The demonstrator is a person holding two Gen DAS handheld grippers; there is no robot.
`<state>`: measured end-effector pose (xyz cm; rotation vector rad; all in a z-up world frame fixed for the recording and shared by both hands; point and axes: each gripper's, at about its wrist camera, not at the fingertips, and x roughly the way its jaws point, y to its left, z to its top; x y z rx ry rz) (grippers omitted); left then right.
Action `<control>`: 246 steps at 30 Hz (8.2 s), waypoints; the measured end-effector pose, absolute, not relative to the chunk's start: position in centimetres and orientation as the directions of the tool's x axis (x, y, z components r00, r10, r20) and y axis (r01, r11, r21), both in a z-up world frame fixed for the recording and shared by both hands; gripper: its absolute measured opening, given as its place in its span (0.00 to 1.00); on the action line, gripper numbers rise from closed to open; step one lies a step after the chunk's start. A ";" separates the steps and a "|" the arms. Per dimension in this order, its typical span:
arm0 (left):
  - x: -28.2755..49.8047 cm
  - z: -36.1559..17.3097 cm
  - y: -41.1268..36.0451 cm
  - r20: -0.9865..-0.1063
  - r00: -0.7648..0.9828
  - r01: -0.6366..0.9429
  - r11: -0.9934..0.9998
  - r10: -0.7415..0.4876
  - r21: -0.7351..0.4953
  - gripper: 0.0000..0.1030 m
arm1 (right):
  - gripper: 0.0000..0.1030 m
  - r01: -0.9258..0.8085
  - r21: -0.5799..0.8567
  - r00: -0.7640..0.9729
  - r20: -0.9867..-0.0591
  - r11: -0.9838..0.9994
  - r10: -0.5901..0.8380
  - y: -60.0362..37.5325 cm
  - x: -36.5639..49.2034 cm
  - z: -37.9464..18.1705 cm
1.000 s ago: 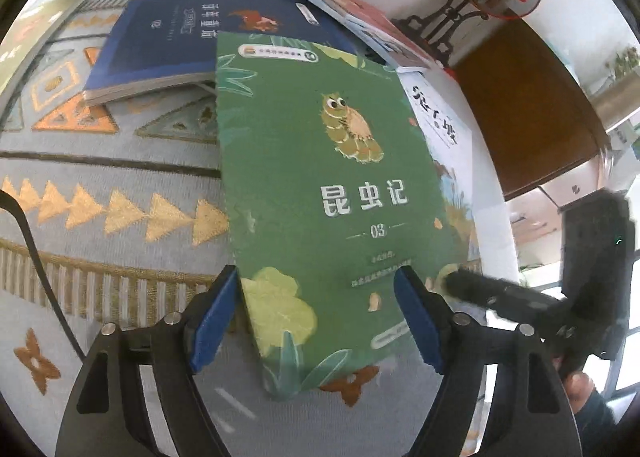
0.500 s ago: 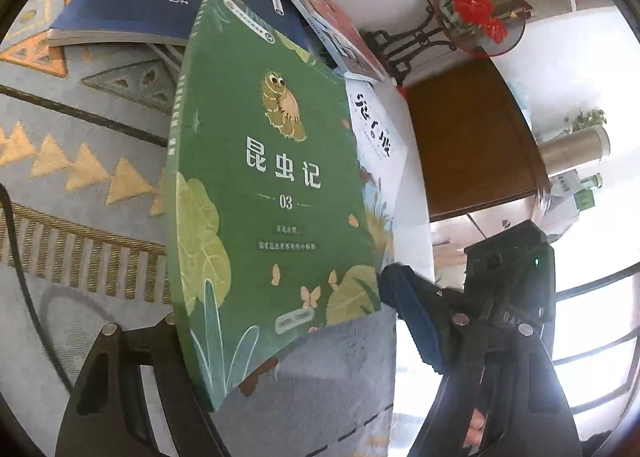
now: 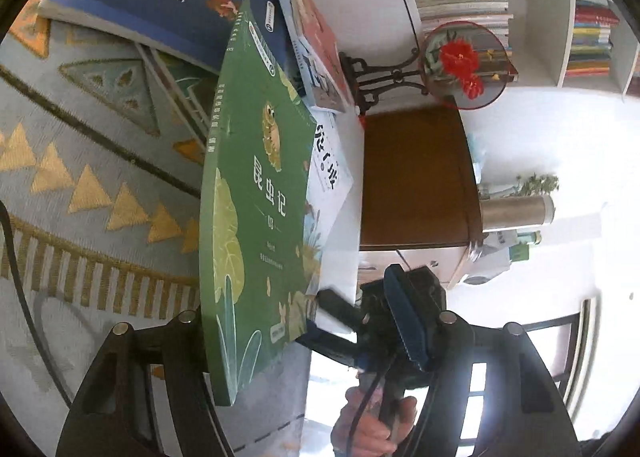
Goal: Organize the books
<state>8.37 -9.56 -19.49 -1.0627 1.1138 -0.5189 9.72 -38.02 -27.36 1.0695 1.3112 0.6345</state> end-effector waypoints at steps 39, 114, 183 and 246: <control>5.1 -14.4 -10.1 -0.786 0.421 0.126 0.887 -0.452 -0.443 0.63 | 0.15 -0.401 0.477 0.299 -0.739 0.782 0.604 -27.4 6.7 -15.0; 7.2 -9.7 6.1 -0.706 0.544 0.185 0.885 -0.454 -0.427 0.22 | 0.20 -0.430 0.494 0.372 -0.666 0.755 0.647 -17.1 8.3 -11.6; 12.4 -8.1 0.8 -0.825 0.511 0.113 0.970 -0.242 -0.215 0.62 | 0.34 -0.210 0.559 0.292 -0.747 0.802 0.597 -16.3 12.9 -15.8; 20.9 -10.5 1.7 -0.829 0.526 0.375 0.927 -0.190 0.026 0.71 | 0.54 -0.071 0.273 0.656 -0.712 0.959 0.252 -18.9 13.0 -8.9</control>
